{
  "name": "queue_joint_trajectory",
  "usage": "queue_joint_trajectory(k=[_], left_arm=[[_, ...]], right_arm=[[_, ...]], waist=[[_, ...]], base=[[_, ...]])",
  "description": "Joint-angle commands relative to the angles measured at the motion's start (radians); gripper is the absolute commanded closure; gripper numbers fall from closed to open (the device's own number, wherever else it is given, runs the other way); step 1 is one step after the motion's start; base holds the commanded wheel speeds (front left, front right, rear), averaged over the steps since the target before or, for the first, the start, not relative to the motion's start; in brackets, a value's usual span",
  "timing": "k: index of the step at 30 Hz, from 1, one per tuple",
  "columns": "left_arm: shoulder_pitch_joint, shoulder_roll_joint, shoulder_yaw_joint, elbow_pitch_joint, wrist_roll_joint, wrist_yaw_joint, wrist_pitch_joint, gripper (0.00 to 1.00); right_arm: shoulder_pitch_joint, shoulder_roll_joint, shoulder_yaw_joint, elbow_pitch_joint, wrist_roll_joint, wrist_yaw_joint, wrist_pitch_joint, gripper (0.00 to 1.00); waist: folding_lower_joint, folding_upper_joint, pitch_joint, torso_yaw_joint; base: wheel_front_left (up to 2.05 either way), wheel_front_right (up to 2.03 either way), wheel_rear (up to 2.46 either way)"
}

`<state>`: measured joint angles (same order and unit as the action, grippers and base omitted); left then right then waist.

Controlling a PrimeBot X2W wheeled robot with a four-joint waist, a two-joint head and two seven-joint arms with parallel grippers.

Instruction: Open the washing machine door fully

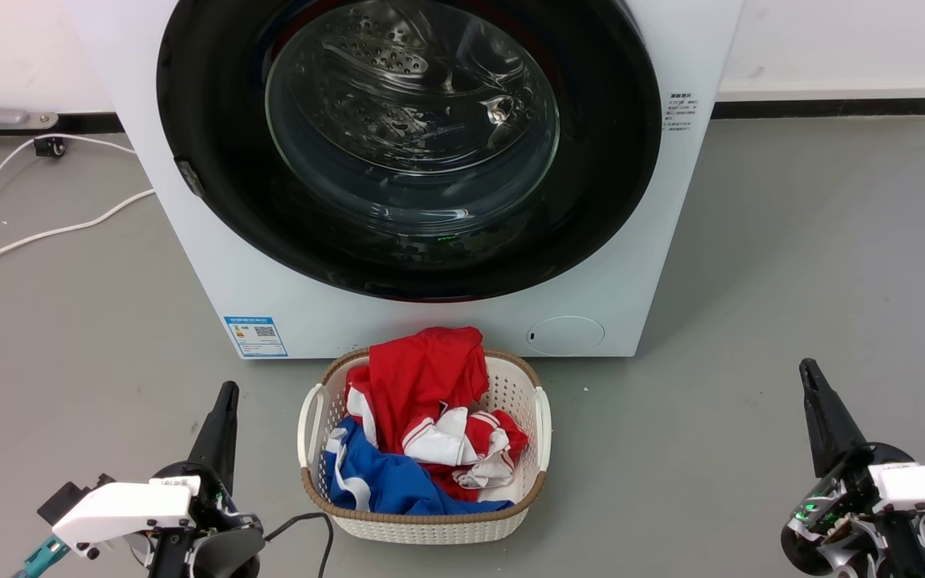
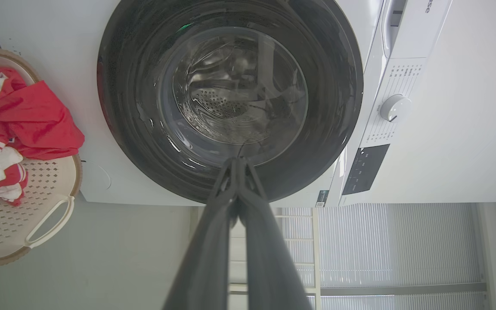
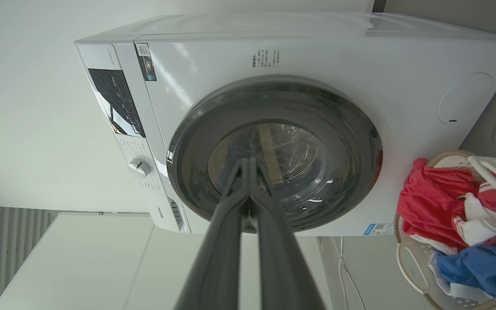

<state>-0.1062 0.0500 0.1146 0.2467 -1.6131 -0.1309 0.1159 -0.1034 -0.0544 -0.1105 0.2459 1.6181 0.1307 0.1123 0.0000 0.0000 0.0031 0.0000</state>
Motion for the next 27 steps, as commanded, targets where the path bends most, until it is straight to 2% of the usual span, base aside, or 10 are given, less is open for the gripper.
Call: queue_joint_trajectory(k=[1,27], left_arm=[[-0.007,-0.001,0.001,-0.001,0.000,-0.003,0.000,1.00],[-0.007,-0.001,0.001,-0.001,0.000,-0.003,0.000,1.00]], right_arm=[[-0.012,0.003,-0.001,0.001,-0.007,0.000,0.003,1.00],[-0.012,0.003,-0.002,0.001,-0.008,0.000,0.003,1.00]], waist=[[0.0000,0.0000,0.000,0.000],[0.0000,0.0000,0.000,0.000]], base=[[0.00,0.00,0.00],[0.00,0.00,0.00]])
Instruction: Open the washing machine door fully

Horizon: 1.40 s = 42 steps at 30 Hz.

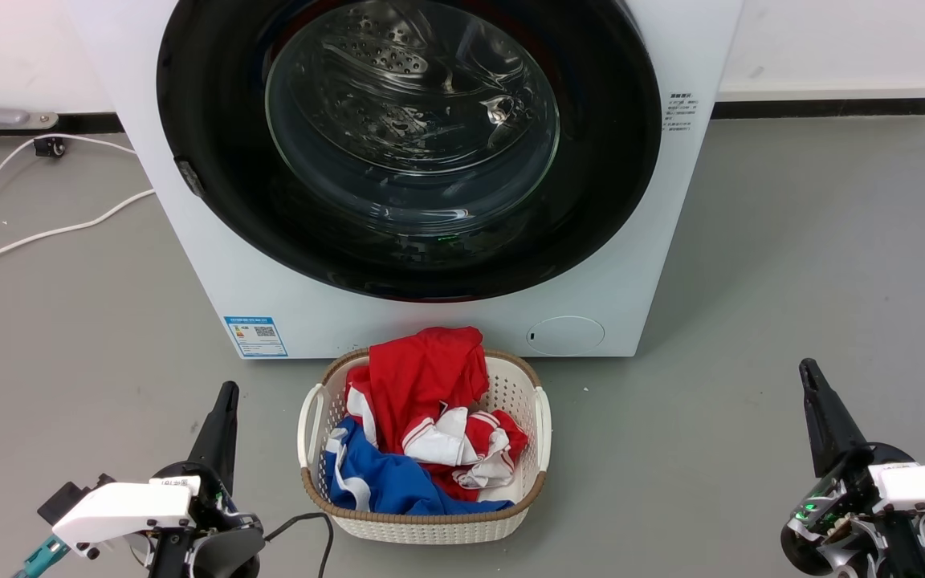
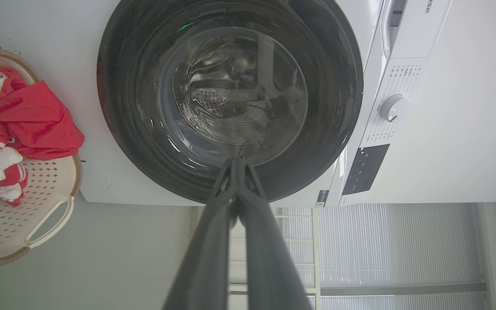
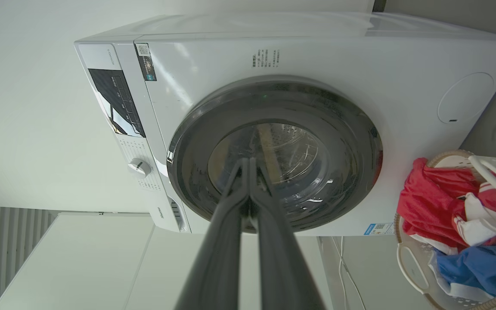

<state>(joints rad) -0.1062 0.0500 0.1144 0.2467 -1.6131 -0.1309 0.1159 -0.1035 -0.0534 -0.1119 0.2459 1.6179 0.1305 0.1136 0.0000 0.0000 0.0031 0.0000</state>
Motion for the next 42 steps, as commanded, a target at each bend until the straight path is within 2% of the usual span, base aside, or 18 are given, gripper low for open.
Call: queue_joint_trajectory(k=[1,12,13,14,15,16,21,26,42], left_arm=[[-0.007,-0.001,0.001,-0.001,0.000,-0.003,0.000,1.00],[-0.007,-0.001,0.001,-0.001,0.000,-0.003,0.000,1.00],[0.002,0.000,-0.001,0.004,0.000,0.000,0.000,0.00],[0.006,-0.001,-0.001,0.010,0.000,0.000,-0.001,0.00],[0.013,-0.002,-0.003,0.017,0.000,0.000,-0.002,1.00],[0.021,-0.003,-0.004,0.024,0.001,0.001,-0.003,0.00],[0.028,-0.003,-0.008,0.006,0.019,0.000,-0.024,0.00],[0.031,-0.002,0.000,-0.017,0.101,0.009,-0.049,0.00],[0.051,-0.001,-0.049,-0.136,0.478,0.108,-0.121,0.00]], right_arm=[[-0.012,0.002,-0.001,0.001,-0.008,0.000,0.002,1.00],[-0.012,0.002,-0.001,0.001,-0.008,0.000,0.002,1.00],[0.002,0.001,0.000,0.003,0.000,0.000,0.000,0.00],[0.007,0.001,0.000,0.009,0.000,0.000,-0.001,0.00],[0.014,0.002,0.001,0.016,-0.001,0.000,-0.002,1.00],[0.022,0.002,0.001,0.023,-0.001,-0.001,-0.003,0.00],[0.031,0.002,-0.004,0.017,-0.023,-0.001,-0.024,0.00],[0.038,0.002,-0.021,0.003,-0.092,0.000,-0.049,0.00],[0.072,0.002,-0.011,-0.133,-0.479,0.000,-0.120,0.00]], waist=[[0.0000,0.0000,0.000,0.000],[0.0000,0.0000,0.000,0.000],[0.0000,0.0000,0.000,0.000],[0.0000,0.0000,0.000,0.000],[0.0000,0.0000,0.000,0.000],[0.0000,0.0000,0.000,0.000],[0.0000,0.0000,0.000,0.000],[0.0000,0.0000,0.001,-0.001],[0.0000,0.0000,0.005,-0.001]], base=[[0.00,0.00,0.00],[0.00,0.00,0.00],[0.00,0.00,0.00],[0.00,0.00,0.00],[0.00,0.00,0.00],[0.00,0.00,0.00],[0.00,0.00,0.00],[0.00,0.00,0.00],[0.00,0.00,0.00]])
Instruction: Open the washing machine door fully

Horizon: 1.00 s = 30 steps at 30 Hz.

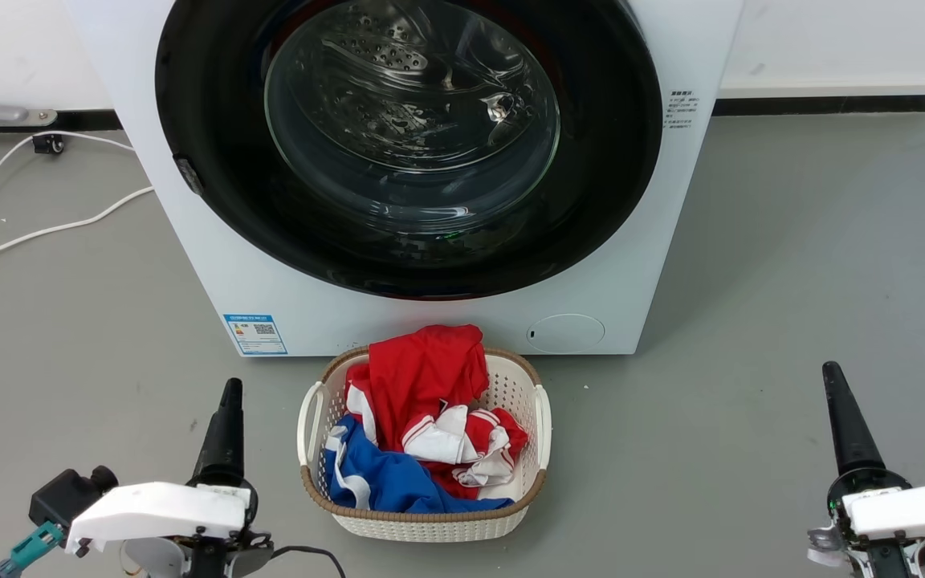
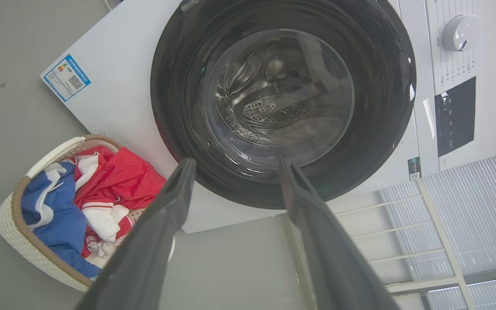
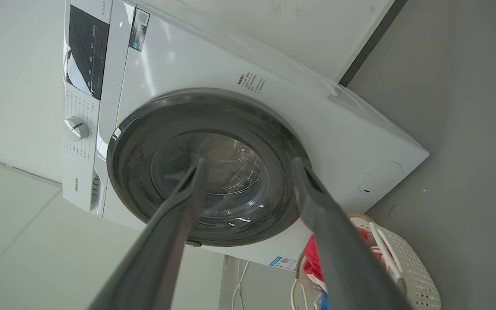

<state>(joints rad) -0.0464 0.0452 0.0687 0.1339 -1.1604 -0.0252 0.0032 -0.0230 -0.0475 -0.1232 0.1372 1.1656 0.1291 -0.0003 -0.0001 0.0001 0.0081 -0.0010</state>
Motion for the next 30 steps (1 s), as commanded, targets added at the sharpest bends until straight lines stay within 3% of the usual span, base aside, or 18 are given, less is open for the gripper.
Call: queue_joint_trajectory(k=[1,8,9,30], left_arm=[[-0.006,0.003,-0.013,-0.031,0.071,0.013,-0.016,0.00],[0.002,0.009,-0.038,-0.052,0.215,0.044,-0.043,0.00],[0.005,0.016,-0.053,-0.059,0.271,0.058,-0.054,0.00],[0.030,0.051,-0.142,-0.112,0.537,0.115,-0.122,0.00]], right_arm=[[-0.004,-0.004,0.005,-0.036,-0.075,0.001,-0.014,0.00],[0.014,-0.004,0.020,-0.074,-0.242,0.001,-0.041,0.00],[0.021,-0.004,0.026,-0.087,-0.309,0.001,-0.052,0.00],[0.071,-0.004,0.049,-0.145,-0.668,0.002,-0.120,0.00]], waist=[[0.0001,-0.0001,0.000,0.000],[0.0001,-0.0001,0.002,0.000],[0.0001,-0.0001,0.003,0.000],[0.0001,-0.0001,0.006,0.000]], base=[[0.00,0.00,0.00],[0.00,0.00,0.00],[0.00,0.00,0.00],[0.00,0.00,0.00]])
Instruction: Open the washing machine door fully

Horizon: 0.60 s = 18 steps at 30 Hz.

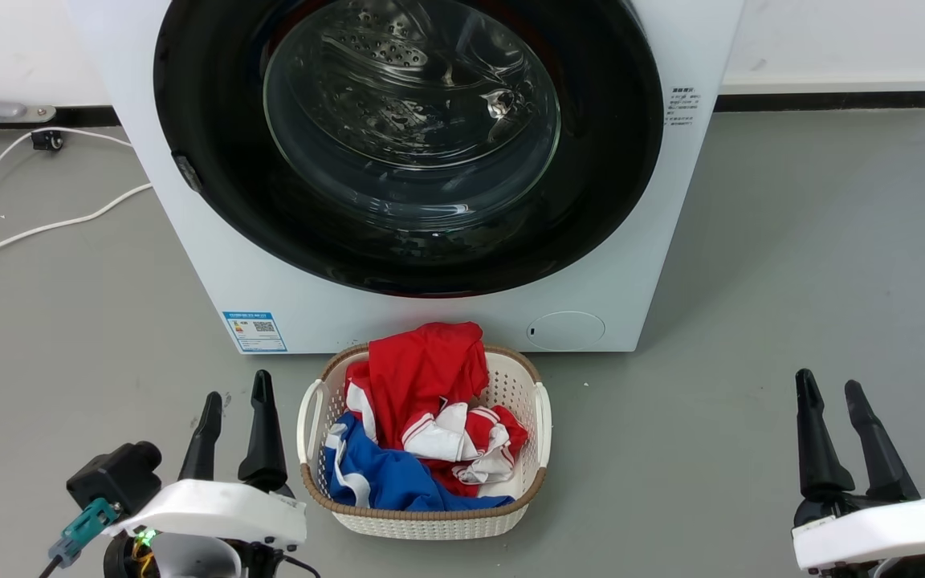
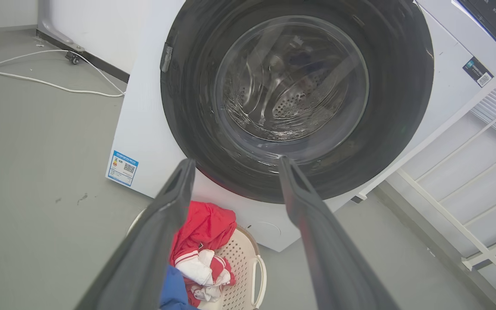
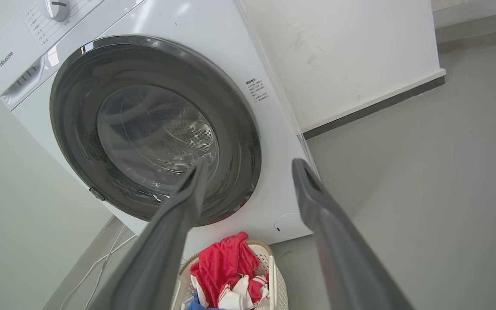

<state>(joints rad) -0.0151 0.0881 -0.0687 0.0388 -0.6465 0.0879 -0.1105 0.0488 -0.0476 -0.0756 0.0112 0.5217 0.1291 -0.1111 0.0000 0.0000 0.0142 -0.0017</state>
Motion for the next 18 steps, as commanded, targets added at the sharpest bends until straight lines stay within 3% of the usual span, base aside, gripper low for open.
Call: queue_joint_trajectory(k=[1,18], left_arm=[[0.000,0.009,-0.007,-0.020,0.034,0.003,-0.011,0.00],[0.022,-0.002,-0.020,-0.032,0.198,-0.023,-0.057,0.00]], right_arm=[[0.002,-0.004,0.002,-0.021,-0.037,0.002,-0.012,0.00],[0.034,-0.004,0.008,-0.057,-0.220,0.002,-0.058,0.00]], waist=[[0.0000,0.0000,0.000,0.000],[0.0000,0.0000,0.001,0.001]], base=[[0.00,0.00,0.00],[0.00,0.00,0.00]])
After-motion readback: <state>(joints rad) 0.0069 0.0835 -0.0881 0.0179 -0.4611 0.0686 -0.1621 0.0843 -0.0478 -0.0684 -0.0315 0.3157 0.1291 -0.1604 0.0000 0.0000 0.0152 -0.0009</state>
